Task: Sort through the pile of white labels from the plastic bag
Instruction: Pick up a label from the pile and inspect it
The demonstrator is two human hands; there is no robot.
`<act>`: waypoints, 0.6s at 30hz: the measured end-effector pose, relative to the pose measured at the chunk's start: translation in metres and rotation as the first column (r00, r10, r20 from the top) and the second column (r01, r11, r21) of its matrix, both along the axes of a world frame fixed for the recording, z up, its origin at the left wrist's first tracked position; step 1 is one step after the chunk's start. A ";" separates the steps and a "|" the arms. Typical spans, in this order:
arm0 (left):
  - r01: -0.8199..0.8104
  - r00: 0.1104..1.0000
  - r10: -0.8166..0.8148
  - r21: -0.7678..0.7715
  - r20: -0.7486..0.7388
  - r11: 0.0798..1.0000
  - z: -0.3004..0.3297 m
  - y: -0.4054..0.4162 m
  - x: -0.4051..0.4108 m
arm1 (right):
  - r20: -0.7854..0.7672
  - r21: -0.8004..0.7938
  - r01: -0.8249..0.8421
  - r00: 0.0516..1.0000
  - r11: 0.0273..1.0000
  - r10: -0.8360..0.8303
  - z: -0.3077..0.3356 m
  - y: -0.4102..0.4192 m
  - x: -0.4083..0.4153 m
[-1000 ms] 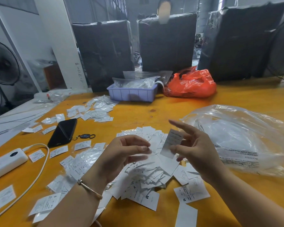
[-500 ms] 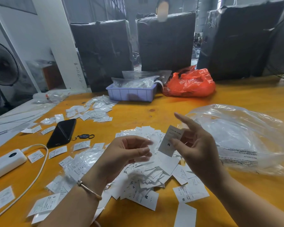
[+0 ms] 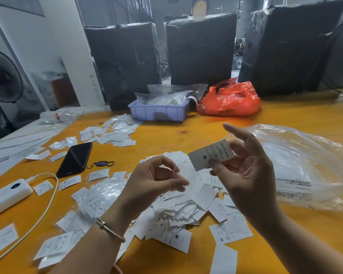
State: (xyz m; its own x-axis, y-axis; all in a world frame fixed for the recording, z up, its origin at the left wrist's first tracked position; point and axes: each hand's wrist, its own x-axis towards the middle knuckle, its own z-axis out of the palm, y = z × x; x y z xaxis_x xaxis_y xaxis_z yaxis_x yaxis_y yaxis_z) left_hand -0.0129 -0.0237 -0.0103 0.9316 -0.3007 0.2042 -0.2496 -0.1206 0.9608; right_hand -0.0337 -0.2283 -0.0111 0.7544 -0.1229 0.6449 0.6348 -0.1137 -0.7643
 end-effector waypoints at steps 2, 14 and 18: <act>0.016 1.000 -0.016 0.018 0.004 1.000 0.001 0.000 -0.001 | 0.012 -0.008 0.000 1.000 1.000 0.001 0.001 0.000 -0.001; 0.048 0.999 -0.048 0.038 0.008 0.998 0.004 -0.004 -0.005 | 0.078 -0.145 0.046 0.996 0.988 -0.035 0.002 0.001 -0.002; 0.041 0.999 -0.043 0.046 0.022 0.998 0.004 -0.004 -0.005 | 0.106 -0.192 0.084 0.992 0.978 -0.064 0.000 0.002 -0.002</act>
